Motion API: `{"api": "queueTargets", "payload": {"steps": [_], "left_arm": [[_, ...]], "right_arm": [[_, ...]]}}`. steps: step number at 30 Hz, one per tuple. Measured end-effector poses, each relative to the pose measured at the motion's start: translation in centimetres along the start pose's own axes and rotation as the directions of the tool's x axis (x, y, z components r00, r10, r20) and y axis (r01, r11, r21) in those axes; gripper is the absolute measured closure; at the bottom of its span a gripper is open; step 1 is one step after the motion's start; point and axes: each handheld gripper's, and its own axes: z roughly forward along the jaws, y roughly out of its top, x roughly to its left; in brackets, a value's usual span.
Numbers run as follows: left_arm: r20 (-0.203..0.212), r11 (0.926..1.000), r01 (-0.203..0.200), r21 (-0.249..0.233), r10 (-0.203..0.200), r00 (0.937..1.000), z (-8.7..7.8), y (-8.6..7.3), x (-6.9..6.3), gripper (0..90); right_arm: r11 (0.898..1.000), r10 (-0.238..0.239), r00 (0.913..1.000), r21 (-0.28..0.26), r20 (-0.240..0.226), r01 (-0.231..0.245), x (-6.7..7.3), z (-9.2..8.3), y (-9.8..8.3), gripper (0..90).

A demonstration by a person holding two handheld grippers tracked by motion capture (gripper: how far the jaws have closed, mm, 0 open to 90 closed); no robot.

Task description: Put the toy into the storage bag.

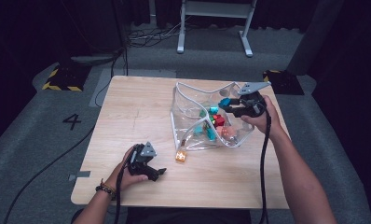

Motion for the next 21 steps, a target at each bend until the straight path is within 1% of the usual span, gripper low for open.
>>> {"api": "queueTargets", "payload": {"steps": [1, 2, 4, 5, 6, 7, 8, 9, 10, 11, 12, 13, 14, 15, 16, 17, 18, 19, 21], "left_arm": [[0.000, 1.0000, 0.000, 0.000, 0.000, 1.0000, 0.0, 0.0, 0.0, 6.6], [0.000, 1.0000, 0.000, 0.000, 0.000, 1.0000, 0.0, 0.0, 0.0, 6.6], [0.000, 1.0000, 0.000, 0.000, 0.000, 1.0000, 0.0, 0.0, 0.0, 6.6], [0.000, 1.0000, 0.000, 0.000, 0.000, 1.0000, 0.0, 0.0, 0.0, 6.6], [0.000, 1.0000, 0.000, 0.000, 0.000, 1.0000, 0.0, 0.0, 0.0, 6.6], [0.000, 1.0000, -0.001, 0.000, 0.001, 1.0000, 0.0, 0.0, 0.0, 6.6], [0.000, 1.0000, -0.001, 0.000, 0.001, 1.0000, 0.0, 0.0, 0.0, 6.5], [0.002, 1.0000, 0.002, -0.002, -0.002, 1.0000, 0.0, 0.0, 0.0, 6.5], [0.001, 1.0000, 0.002, -0.002, -0.002, 1.0000, 0.0, 0.0, 0.0, 6.5], [0.001, 1.0000, 0.002, -0.002, -0.002, 1.0000, 0.0, 0.0, 0.0, 6.5], [0.002, 1.0000, 0.002, -0.001, -0.002, 1.0000, 0.0, 0.0, 0.0, 6.5], [0.002, 1.0000, 0.002, -0.001, -0.002, 1.0000, 0.0, 0.0, 0.0, 6.5], [0.001, 1.0000, 0.002, -0.001, -0.002, 1.0000, 0.0, 0.0, 0.0, 6.5], [0.002, 1.0000, 0.002, -0.001, -0.002, 1.0000, 0.0, 0.0, 0.0, 6.5], [0.002, 1.0000, 0.002, -0.001, -0.002, 1.0000, 0.0, 0.0, 0.0, 6.5], [-0.001, 1.0000, 0.002, -0.001, -0.002, 1.0000, 0.0, 0.0, 0.0, 6.5], [0.002, 1.0000, 0.002, -0.001, -0.002, 1.0000, 0.0, 0.0, 0.0, 6.5], [0.001, 1.0000, 0.002, -0.001, -0.002, 1.0000, 0.0, 0.0, 0.0, 6.5], [0.001, 1.0000, 0.002, -0.001, -0.002, 1.0000, 0.0, 0.0, 0.0, 6.5]], "right_arm": [[1.000, -0.021, 0.9997, 0.004, -0.011, 0.021, -0.1, 0.2, 0.1, 59.7], [0.999, -0.031, 0.9994, 0.017, -0.017, 0.031, 0.0, 0.4, 0.3, 59.7], [0.997, -0.058, 0.9981, 0.051, -0.022, 0.059, 0.0, 0.8, 0.6, 59.7], [0.996, -0.061, 0.9978, 0.062, -0.025, 0.062, 0.0, 1.0, 0.7, 59.7], [0.993, -0.076, 0.9966, 0.085, -0.030, 0.079, -0.1, 1.3, 0.8, 59.7], [0.990, -0.085, 0.9959, 0.113, -0.030, 0.088, -0.1, 1.5, 1.0, 59.7], [0.988, -0.082, 0.9961, 0.125, -0.032, 0.086, -0.1, 1.7, 1.1, 59.7], [0.988, -0.082, 0.9961, 0.125, -0.032, 0.086, -0.1, 1.7, 1.1, 59.7], [0.981, -0.115, 0.9924, 0.154, -0.043, 0.120, -0.1, 2.0, 1.4, 59.7], [0.979, -0.112, 0.9928, 0.169, -0.043, 0.117, 0.0, 2.1, 1.5, 59.7], [0.975, -0.121, 0.9914, 0.183, -0.048, 0.128, 0.0, 2.3, 1.6, 59.7], [0.975, -0.121, 0.9914, 0.183, -0.048, 0.128, 0.0, 2.3, 1.6, 59.7], [0.972, -0.130, 0.9902, 0.190, -0.051, 0.137, 0.0, 2.4, 1.6, 59.7], [0.961, -0.153, 0.9860, 0.222, -0.066, 0.164, 0.2, 2.5, 1.7, 59.7], [0.958, -0.159, 0.9847, 0.232, -0.071, 0.171, 0.2, 2.5, 1.6, 59.6], [0.957, -0.164, 0.9833, 0.230, -0.078, 0.178, 0.1, 2.6, 1.6, 59.7], [0.954, -0.162, 0.9838, 0.244, -0.078, 0.176, 0.1, 2.6, 1.5, 59.6], [0.948, -0.168, 0.9827, 0.262, -0.078, 0.183, 0.1, 2.6, 1.5, 59.6], [0.940, -0.179, 0.9795, 0.278, -0.094, 0.198, 0.0, 2.4, 1.3, 59.7]]}}
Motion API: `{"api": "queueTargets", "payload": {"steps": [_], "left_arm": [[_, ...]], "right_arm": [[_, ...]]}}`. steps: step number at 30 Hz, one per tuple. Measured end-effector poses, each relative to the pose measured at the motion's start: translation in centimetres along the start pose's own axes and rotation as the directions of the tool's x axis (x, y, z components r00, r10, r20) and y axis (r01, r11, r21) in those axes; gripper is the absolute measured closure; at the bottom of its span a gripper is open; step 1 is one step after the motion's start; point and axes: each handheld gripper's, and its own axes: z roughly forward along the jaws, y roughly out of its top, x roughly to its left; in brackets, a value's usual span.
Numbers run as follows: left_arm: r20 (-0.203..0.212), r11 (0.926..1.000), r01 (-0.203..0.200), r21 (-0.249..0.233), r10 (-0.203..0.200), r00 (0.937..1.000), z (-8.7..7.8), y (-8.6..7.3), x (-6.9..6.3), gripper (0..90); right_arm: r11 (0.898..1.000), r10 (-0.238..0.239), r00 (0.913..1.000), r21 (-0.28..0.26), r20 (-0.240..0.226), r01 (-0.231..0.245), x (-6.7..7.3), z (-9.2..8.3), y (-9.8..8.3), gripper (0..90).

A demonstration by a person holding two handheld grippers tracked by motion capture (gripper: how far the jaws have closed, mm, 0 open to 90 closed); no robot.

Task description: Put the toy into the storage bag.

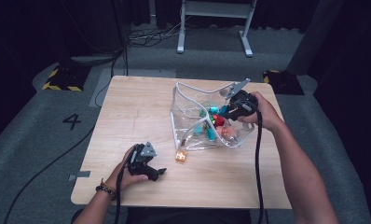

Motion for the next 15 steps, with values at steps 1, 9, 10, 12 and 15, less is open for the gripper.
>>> {"api": "queueTargets", "payload": {"steps": [1, 9, 10, 12, 15], "left_arm": [[0.000, 1.0000, 0.000, 0.000, 0.000, 1.0000, 0.0, 0.0, 0.0, 6.5], [0.001, 1.0000, 0.001, 0.000, -0.001, 1.0000, 0.0, 0.0, 0.0, 6.5], [0.000, 1.0000, 0.000, 0.000, 0.000, 1.0000, 0.0, 0.0, 0.0, 6.5], [-0.002, 1.0000, 0.000, 0.000, 0.000, 1.0000, 0.0, 0.0, 0.0, 6.5], [-0.002, 1.0000, 0.000, 0.000, 0.000, 1.0000, 0.0, 0.0, 0.0, 6.5]], "right_arm": [[1.000, -0.005, 1.0000, 0.011, 0.001, 0.005, 0.0, 0.0, -0.1, 59.7], [0.995, -0.033, 0.9989, 0.090, -0.032, 0.036, -0.8, -0.8, -1.6, 59.6], [0.995, -0.031, 0.9991, 0.093, -0.030, 0.034, -0.8, -0.9, -1.7, 59.6], [0.995, -0.033, 0.9988, 0.096, -0.036, 0.036, -0.9, -1.0, -1.8, 59.6], [0.995, -0.036, 0.9987, 0.087, -0.037, 0.039, -0.9, -1.3, -1.9, 59.5]]}}
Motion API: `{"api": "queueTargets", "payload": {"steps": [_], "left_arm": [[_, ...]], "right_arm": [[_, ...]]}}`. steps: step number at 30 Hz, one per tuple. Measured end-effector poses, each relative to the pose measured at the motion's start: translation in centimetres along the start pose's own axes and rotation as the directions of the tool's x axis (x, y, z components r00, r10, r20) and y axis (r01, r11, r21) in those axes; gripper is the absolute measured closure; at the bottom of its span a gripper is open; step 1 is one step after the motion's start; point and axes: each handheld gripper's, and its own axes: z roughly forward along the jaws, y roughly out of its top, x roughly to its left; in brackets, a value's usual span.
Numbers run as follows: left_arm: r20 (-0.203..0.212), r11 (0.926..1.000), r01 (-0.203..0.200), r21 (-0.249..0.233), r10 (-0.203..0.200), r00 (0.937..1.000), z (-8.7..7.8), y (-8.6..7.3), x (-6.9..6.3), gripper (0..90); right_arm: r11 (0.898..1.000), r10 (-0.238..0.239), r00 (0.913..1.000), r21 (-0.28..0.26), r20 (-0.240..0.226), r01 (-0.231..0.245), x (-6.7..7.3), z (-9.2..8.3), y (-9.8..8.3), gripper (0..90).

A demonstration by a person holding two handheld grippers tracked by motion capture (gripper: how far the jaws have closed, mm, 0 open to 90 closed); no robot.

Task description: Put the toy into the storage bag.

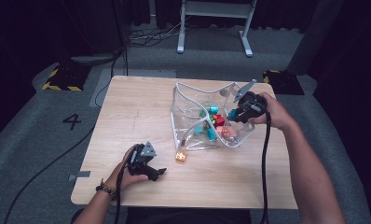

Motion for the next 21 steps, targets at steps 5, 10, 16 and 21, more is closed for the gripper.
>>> {"api": "queueTargets", "payload": {"steps": [5, 10, 16, 21], "left_arm": [[0.002, 1.0000, 0.000, 0.000, 0.000, 1.0000, 0.0, 0.0, 0.0, 6.5], [0.002, 1.0000, 0.000, 0.000, 0.000, 1.0000, 0.0, 0.0, 0.0, 6.5], [0.002, 1.0000, 0.000, 0.000, 0.000, 1.0000, 0.0, 0.0, 0.0, 6.5], [0.002, 1.0000, 0.000, 0.000, 0.000, 1.0000, 0.0, 0.0, 0.0, 6.5]], "right_arm": [[0.999, 0.008, 1.0000, -0.034, -0.001, -0.008, 0.2, -0.2, -0.2, 59.1], [0.994, 0.025, 0.9997, -0.105, -0.004, -0.026, 0.6, -0.5, -1.0, 55.9], [0.982, 0.052, 0.9984, -0.181, 0.019, -0.048, 0.9, -1.6, -2.1, 54.2], [0.962, 0.098, 0.9948, -0.258, 0.028, -0.088, 1.6, -2.7, -3.2, 50.4]]}}
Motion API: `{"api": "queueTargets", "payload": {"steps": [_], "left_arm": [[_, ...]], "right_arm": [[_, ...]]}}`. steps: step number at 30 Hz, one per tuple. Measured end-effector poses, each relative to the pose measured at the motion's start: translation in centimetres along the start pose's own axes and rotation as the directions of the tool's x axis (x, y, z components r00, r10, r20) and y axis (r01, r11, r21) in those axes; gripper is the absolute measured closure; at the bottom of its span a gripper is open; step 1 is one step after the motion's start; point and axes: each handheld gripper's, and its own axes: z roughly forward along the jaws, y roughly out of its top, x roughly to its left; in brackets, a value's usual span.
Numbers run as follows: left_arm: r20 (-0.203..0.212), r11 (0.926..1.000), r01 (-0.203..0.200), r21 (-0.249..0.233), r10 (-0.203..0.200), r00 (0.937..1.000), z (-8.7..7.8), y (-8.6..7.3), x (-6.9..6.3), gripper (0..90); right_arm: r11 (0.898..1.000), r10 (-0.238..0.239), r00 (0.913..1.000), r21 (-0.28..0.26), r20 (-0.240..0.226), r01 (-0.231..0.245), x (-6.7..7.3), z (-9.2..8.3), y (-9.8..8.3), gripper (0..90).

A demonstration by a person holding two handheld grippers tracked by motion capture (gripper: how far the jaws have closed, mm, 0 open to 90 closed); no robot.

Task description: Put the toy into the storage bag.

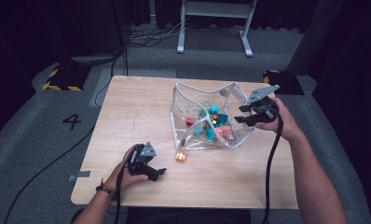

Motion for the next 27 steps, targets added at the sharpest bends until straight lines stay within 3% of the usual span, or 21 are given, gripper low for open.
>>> {"api": "queueTargets", "payload": {"steps": [6, 7, 12, 15, 16, 17, 21, 24, 27], "left_arm": [[0.000, 1.0000, 0.000, 0.000, 0.000, 1.0000, 0.0, 0.0, 0.0, 6.5], [0.000, 1.0000, 0.000, 0.000, 0.000, 1.0000, 0.0, 0.0, 0.0, 6.5], [0.000, 1.0000, 0.000, 0.000, 0.000, 1.0000, 0.0, 0.0, 0.0, 6.5], [0.000, 1.0000, 0.000, 0.000, 0.000, 1.0000, 0.0, 0.0, 0.0, 6.5], [0.000, 1.0000, 0.000, 0.000, 0.000, 1.0000, 0.0, 0.0, 0.0, 6.5], [0.000, 1.0000, 0.000, 0.000, 0.000, 1.0000, 0.0, 0.0, 0.0, 6.5], [0.001, 1.0000, 0.000, 0.000, 0.000, 1.0000, 0.0, 0.0, 0.0, 6.5], [0.000, 1.0000, 0.001, 0.000, -0.001, 1.0000, 0.0, 0.0, 0.0, 6.5], [0.000, 1.0000, 0.000, 0.000, 0.000, 1.0000, 0.0, 0.0, 0.0, 6.5]], "right_arm": [[0.997, 0.026, 0.9983, -0.077, 0.052, -0.022, 0.9, -1.5, -1.0, 41.5], [0.994, 0.039, 0.9957, -0.109, 0.084, -0.030, 1.4, -2.2, -1.6, 38.3], [0.983, 0.097, 0.9843, -0.169, 0.147, -0.072, 2.2, -3.6, -3.2, 26.4], [0.970, 0.132, 0.9752, -0.224, 0.178, -0.091, 2.8, -4.4, -4.7, 24.1], [0.970, 0.132, 0.9752, -0.224, 0.178, -0.091, 2.8, -4.4, -4.7, 24.1], [0.957, 0.166, 0.9689, -0.268, 0.184, -0.113, 3.2, -4.9, -5.6, 23.9], [0.940, 0.201, 0.9629, -0.313, 0.180, -0.137, 4.0, -5.5, -7.1, 23.9], [0.935, 0.207, 0.9643, -0.322, 0.165, -0.146, 4.8, -5.4, -8.2, 23.9], [0.938, 0.205, 0.9670, -0.312, 0.152, -0.150, 5.5, -4.9, -9.1, 23.9]]}}
